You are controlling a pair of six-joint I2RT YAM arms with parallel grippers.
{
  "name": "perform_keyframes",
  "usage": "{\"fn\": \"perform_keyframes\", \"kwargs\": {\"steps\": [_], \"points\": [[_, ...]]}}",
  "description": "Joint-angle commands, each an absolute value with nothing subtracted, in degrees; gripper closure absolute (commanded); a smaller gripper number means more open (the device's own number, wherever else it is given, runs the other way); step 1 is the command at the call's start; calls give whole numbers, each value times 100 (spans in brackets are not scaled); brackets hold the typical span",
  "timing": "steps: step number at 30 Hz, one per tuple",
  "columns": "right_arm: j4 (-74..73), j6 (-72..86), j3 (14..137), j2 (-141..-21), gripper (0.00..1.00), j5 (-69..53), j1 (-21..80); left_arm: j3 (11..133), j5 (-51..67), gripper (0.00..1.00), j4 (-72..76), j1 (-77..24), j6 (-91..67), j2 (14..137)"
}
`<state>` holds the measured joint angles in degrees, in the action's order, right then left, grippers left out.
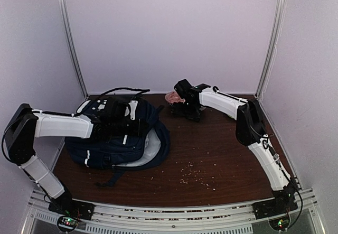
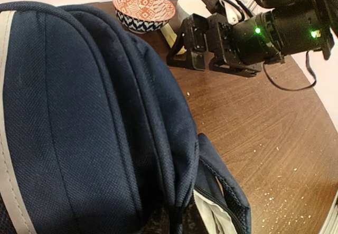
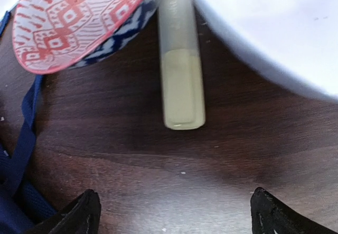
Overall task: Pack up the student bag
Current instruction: Move the stationery to the center of the board.
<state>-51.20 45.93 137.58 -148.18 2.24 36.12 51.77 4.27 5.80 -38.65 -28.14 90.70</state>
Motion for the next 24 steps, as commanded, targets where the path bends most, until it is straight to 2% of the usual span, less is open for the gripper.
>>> {"fn": "perform_keyframes", "kwargs": {"steps": [1, 2, 5, 13, 18, 19, 20, 21, 24], "points": [[-4231, 4712, 13199, -14331, 0, -253, 3583, 5187, 568, 80, 540, -3771, -2812, 9179], [-4128, 4733, 13152, -14330, 1, -352, 3559, 5181, 580, 73, 544, -3775, -2822, 9158], [-3972, 4826, 13148, -14438, 0, -648, 3513, 5151, 638, 58, 554, -3771, -2831, 9112], [-3204, 5531, 12812, -14482, 0, -907, 3375, 5068, 933, 44, 765, -3771, -2892, 9084], [-3014, 5872, 12802, -14566, 1, -880, 3290, 5044, 845, 30, 733, -3771, -2951, 9052], [-2987, 5912, 12816, -14587, 0, -872, 3285, 5051, 844, 26, 723, -3771, -2971, 9022], [-2976, 5962, 12836, -14596, 0, -870, 3271, 5072, 855, 9, 691, -3771, -2971, 9004], [-2967, 6013, 12848, -14598, 0, -867, 3243, 5104, 863, 3, 638, -3771, -2983, 8962], [-2943, 6162, 12752, -14522, 0, -763, 3192, 5266, 932, 2, 340, -3771, -2974, 8781]]}}
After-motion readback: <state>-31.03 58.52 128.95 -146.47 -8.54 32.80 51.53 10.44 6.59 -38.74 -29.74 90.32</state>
